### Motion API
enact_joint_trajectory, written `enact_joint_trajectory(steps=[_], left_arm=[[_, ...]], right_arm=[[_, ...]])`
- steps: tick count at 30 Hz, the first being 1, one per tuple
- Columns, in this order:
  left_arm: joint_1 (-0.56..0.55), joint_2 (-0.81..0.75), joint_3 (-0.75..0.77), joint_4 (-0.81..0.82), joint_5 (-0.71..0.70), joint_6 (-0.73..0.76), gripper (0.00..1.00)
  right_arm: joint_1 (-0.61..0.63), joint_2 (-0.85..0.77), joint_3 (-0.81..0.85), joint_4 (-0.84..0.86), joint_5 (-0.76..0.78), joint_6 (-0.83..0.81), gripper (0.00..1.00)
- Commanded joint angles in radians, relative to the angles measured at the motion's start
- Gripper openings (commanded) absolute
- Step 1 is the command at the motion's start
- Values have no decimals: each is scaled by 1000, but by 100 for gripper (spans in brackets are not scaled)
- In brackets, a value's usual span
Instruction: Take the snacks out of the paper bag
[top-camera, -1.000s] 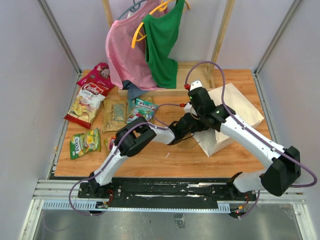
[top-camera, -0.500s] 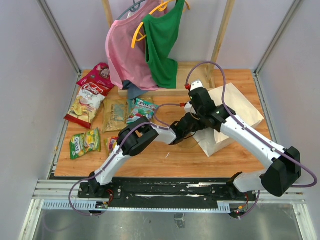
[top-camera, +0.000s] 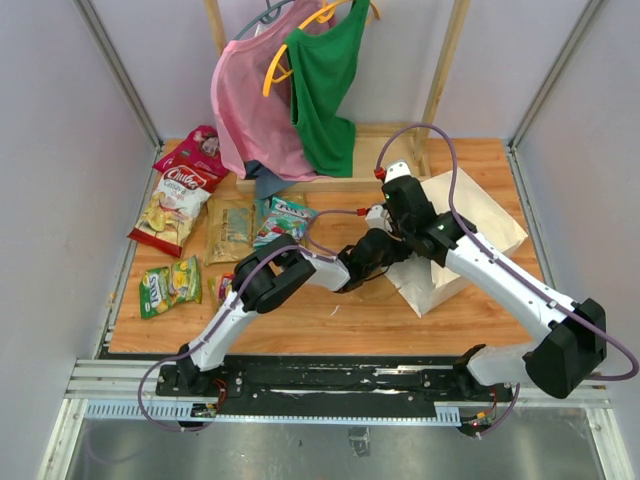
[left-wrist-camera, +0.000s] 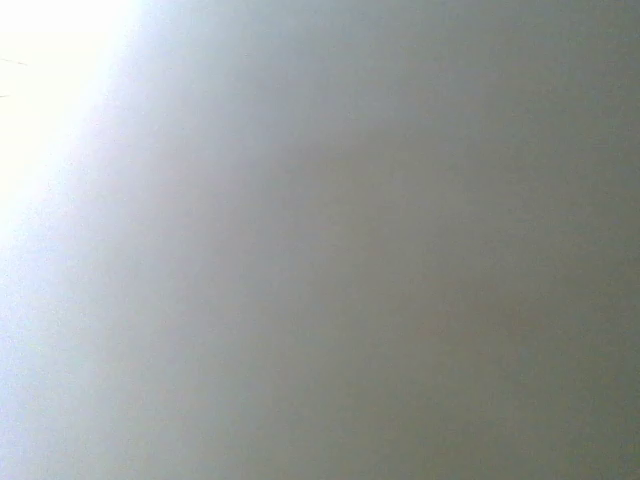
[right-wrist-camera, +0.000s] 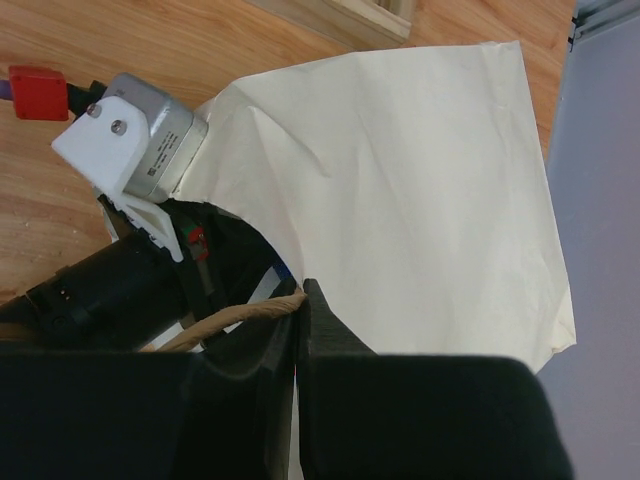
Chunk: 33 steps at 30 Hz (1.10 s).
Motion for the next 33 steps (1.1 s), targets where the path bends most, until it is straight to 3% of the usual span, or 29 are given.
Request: enact_joint_trajectory(steps=[1, 18, 27, 33], left_arm=[[-3, -122, -85, 91, -28, 40, 3], [28, -440, -359, 164, 114, 53, 1], [99, -587, -531, 171, 209, 25, 0], [160, -634, -538, 158, 376, 57, 1]], right_arm=[[-24, -14, -12, 12, 5, 29, 1], [-104, 33, -27, 35, -14, 81, 1], [-145, 8, -47, 40, -34, 98, 1], [-164, 1, -56, 45, -46, 109, 1]])
